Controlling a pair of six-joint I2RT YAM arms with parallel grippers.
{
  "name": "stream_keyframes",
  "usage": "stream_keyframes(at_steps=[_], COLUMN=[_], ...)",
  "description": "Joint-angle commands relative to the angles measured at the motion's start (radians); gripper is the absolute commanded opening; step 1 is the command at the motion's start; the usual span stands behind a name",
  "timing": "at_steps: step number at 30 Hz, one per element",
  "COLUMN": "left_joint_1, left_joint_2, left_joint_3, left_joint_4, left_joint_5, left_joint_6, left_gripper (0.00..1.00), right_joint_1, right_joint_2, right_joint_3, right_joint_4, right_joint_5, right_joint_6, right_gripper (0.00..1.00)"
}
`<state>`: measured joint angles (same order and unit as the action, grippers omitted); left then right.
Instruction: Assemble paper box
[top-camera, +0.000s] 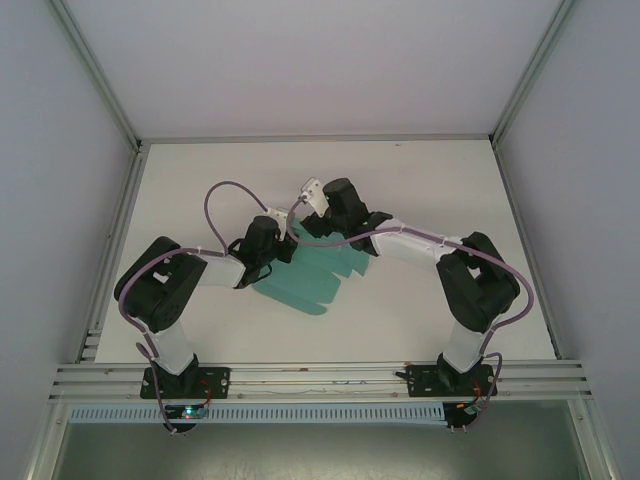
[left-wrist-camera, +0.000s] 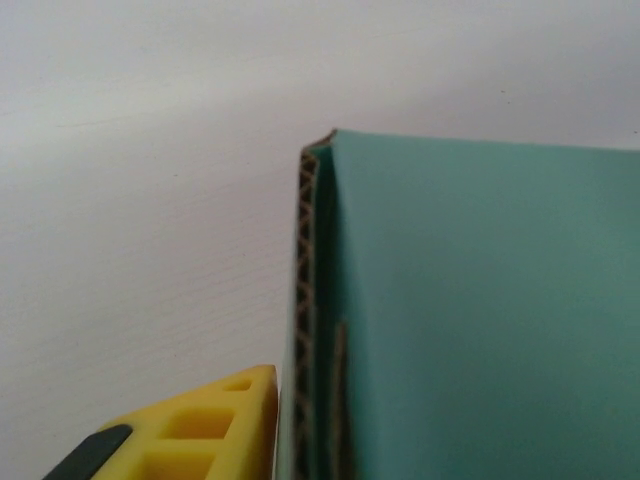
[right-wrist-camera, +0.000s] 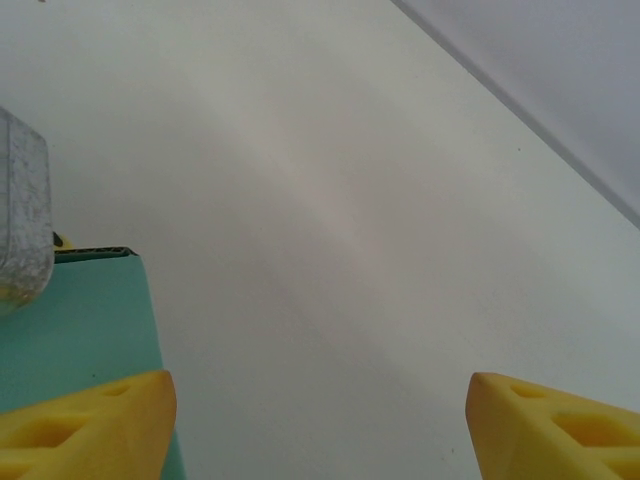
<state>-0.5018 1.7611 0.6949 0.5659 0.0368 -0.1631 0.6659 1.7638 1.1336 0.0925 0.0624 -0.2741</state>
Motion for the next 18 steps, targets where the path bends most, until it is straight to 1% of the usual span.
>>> stream_keyframes(at_steps=[1,4,5,8,11,13,14,17,18], left_joint_1=[0.008,0.008,0.008,0.008,0.007,0.008,0.008,0.007,0.007], left_joint_2=[-0.021,-0.022,-0.023,-0.020,-0.003,0.021,0.034,0.034,0.021], left_joint_3=[-0.009,0.001,0.000,0.006,0.025,0.043,0.057,0.069,0.062], left_joint_4=[0.022,0.011,0.012,0.016,0.003,-0.003,-0.019,-0.038,-0.032], left_joint_5=[-0.004,0.002,0.000,-0.031,-0.083,-0.143,-0.173,-0.197,-0.196], left_joint_6=[0.023,0.026,0.028,0.029,0.026,0.015,0.007,-0.021,-0.028], left_gripper=[0.27,0.27,0.25,0.23,0.23,0.00,0.00,0.00,0.00], right_joint_1=[0.026,0.040,0.045,0.049,0.047,0.047,0.046,0.038,0.036], right_joint_2=[0.029,0.040,0.042,0.042,0.039,0.036,0.030,-0.022,-0.057], right_joint_3=[-0.050,-0.072,-0.076,-0.085,-0.081,-0.075,-0.074,-0.060,-0.060], right_joint_4=[-0.033,-0.036,-0.036,-0.035,-0.041,-0.048,-0.046,-0.060,-0.064], right_joint_5=[0.006,0.032,0.045,0.056,0.056,0.070,0.090,0.106,0.107], right_joint_6=[-0.014,-0.034,-0.034,-0.037,-0.034,-0.029,-0.018,0.004,0.009], right_gripper=[0.76,0.76,0.76,0.76,0.76,0.76,0.76,0.78,0.81])
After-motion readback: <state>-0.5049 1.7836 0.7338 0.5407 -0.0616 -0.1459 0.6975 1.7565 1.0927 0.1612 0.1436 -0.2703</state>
